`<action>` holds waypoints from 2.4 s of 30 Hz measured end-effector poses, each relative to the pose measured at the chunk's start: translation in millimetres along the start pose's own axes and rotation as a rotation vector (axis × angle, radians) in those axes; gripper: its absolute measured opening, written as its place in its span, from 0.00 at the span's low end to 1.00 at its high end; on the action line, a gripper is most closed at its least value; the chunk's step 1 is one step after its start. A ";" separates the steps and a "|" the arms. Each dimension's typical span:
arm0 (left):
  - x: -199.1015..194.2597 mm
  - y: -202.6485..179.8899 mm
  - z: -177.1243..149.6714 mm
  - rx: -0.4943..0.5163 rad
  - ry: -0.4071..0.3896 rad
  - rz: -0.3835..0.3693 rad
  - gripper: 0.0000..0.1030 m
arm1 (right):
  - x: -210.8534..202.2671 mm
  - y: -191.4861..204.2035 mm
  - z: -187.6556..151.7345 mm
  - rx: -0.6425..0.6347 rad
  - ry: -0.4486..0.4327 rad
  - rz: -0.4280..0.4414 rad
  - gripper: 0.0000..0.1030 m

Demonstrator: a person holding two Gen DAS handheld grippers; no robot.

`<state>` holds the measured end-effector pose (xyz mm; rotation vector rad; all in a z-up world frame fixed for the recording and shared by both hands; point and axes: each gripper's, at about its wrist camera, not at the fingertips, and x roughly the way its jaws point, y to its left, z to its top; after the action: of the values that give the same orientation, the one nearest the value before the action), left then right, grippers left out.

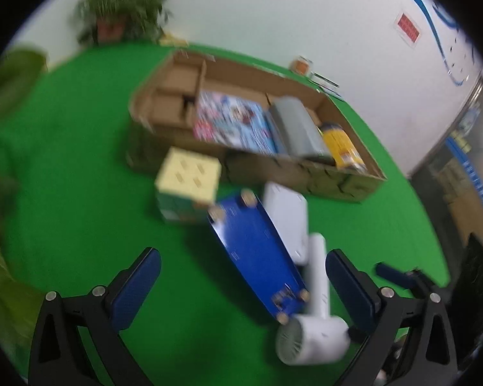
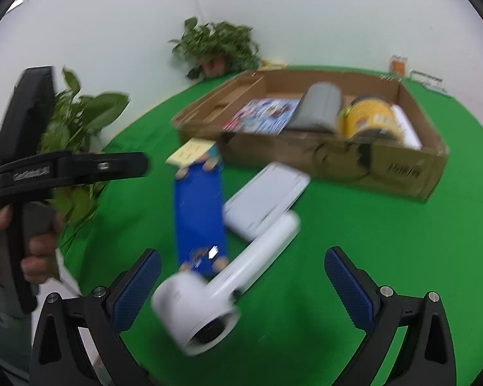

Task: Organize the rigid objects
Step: 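Move both grippers to the white hair dryer, then grasp the hair dryer head between both grippers and lift it, then carry the hair dryer into the large box and lay it on the game box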

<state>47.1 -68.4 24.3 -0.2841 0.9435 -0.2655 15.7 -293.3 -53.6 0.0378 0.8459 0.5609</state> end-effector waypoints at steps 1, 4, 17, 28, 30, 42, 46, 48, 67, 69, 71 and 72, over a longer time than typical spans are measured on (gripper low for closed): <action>7.3 5.1 -7.7 -0.041 0.027 -0.054 0.98 | 3.8 6.0 -6.7 -0.003 0.017 0.005 0.99; 20.0 6.6 -21.7 -0.090 0.080 -0.141 0.97 | 14.1 17.4 -22.1 0.010 0.091 0.015 0.98; 65.3 -23.7 -59.2 -0.115 0.315 -0.455 0.50 | 11.2 7.8 -44.9 0.120 0.152 0.047 0.78; 92.4 -53.4 -66.8 -0.151 0.362 -0.529 0.51 | -26.5 -31.8 -57.7 0.101 0.144 -0.041 0.64; 88.4 -48.4 -67.8 -0.159 0.347 -0.502 0.51 | -20.7 -27.2 -58.3 0.078 0.168 -0.041 0.59; 117.3 -59.6 -62.7 -0.228 0.431 -0.524 0.51 | -33.2 -17.2 -74.6 0.128 0.139 -0.106 0.58; 121.6 -75.4 -60.3 -0.182 0.443 -0.494 0.49 | -38.0 -14.3 -80.9 0.128 0.129 -0.101 0.58; 118.5 -77.7 -59.9 -0.156 0.445 -0.461 0.45 | -40.4 -13.2 -82.9 0.128 0.124 -0.106 0.58; 60.6 -100.9 2.3 -0.006 0.195 -0.434 0.32 | -72.5 1.2 -37.1 0.036 -0.072 -0.152 0.57; 54.2 -102.6 14.1 0.017 0.165 -0.432 0.31 | -75.1 2.3 -26.7 0.027 -0.096 -0.162 0.57; 45.1 -104.6 29.4 0.036 0.130 -0.437 0.31 | -76.0 5.5 -13.5 0.009 -0.113 -0.175 0.57; 42.2 -104.8 34.3 0.043 0.118 -0.439 0.31 | -76.3 7.8 -4.8 -0.001 -0.121 -0.182 0.57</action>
<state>88.6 -176.3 48.4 -0.4388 0.9839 -0.7108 -31.5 -324.4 -1.7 -0.0060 0.7232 0.3843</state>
